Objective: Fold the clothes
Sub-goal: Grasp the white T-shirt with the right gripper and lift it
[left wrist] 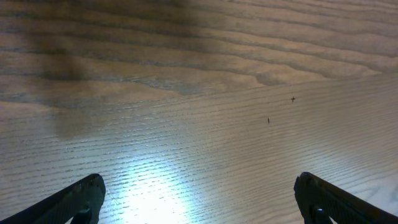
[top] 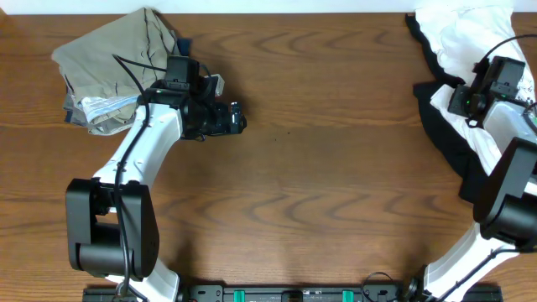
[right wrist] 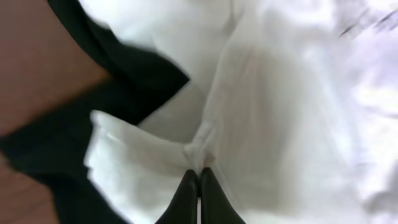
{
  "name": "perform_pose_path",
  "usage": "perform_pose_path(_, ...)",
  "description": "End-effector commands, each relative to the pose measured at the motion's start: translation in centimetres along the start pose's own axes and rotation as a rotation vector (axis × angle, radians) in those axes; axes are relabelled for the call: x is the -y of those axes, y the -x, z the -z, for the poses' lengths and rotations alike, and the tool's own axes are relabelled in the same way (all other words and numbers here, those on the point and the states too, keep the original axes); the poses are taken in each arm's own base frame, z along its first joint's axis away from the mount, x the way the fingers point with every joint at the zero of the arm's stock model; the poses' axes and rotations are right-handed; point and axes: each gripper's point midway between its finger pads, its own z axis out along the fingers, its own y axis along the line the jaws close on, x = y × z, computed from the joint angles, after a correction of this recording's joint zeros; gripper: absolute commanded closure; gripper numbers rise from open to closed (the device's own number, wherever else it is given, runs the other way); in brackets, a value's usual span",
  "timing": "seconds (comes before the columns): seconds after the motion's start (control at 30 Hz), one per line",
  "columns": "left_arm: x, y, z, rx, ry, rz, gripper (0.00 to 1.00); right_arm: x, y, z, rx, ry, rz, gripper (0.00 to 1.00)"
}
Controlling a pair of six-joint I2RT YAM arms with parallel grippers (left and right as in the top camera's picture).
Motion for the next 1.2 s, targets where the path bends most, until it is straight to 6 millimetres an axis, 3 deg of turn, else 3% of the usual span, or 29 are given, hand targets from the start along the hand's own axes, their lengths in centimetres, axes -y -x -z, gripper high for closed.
perform_pose_path(0.0, 0.2, 0.5, 0.1, 0.01, -0.008, -0.022, 0.02, 0.6, 3.8, 3.7, 0.113, -0.017, -0.011, 0.99)
perform_pose_path(0.2, 0.3, 0.6, 0.1, 0.013, -0.008, -0.023, 0.02, -0.3, 4.6, 6.0, 0.135, 0.031, -0.005, 0.99)
perform_pose_path(0.3, 0.3, 0.8, 0.1, 0.023, -0.01, -0.026, 0.02, -1.8, 5.6, 8.5, 0.173, 0.088, 0.01, 0.99)
perform_pose_path(0.5, 0.3, 1.2, 0.2, 0.037, -0.011, -0.029, 0.02, -8.4, 8.8, 17.4, 0.344, 0.322, 0.111, 0.99)
perform_pose_path(0.67, -0.1, 1.6, 1.7, 0.068, -0.007, -0.017, 0.02, -14.5, 9.2, 25.0, 0.466, 0.468, 0.206, 0.99)
perform_pose_path(0.77, -0.3, 2.4, 4.0, 0.125, -0.004, -0.012, 0.02, -18.7, 8.1, 27.8, 0.489, 0.555, 0.27, 0.99)
perform_pose_path(1.0, -0.8, 4.0, 12.3, 0.336, 0.015, -0.003, 0.02, -27.8, 3.5, 30.3, 0.433, 0.741, 0.4, 0.99)
perform_pose_path(1.17, -1.4, 4.2, 17.6, 0.472, 0.042, 0.008, 0.02, -32.3, 0.9, 33.3, 0.442, 0.848, 0.483, 0.99)
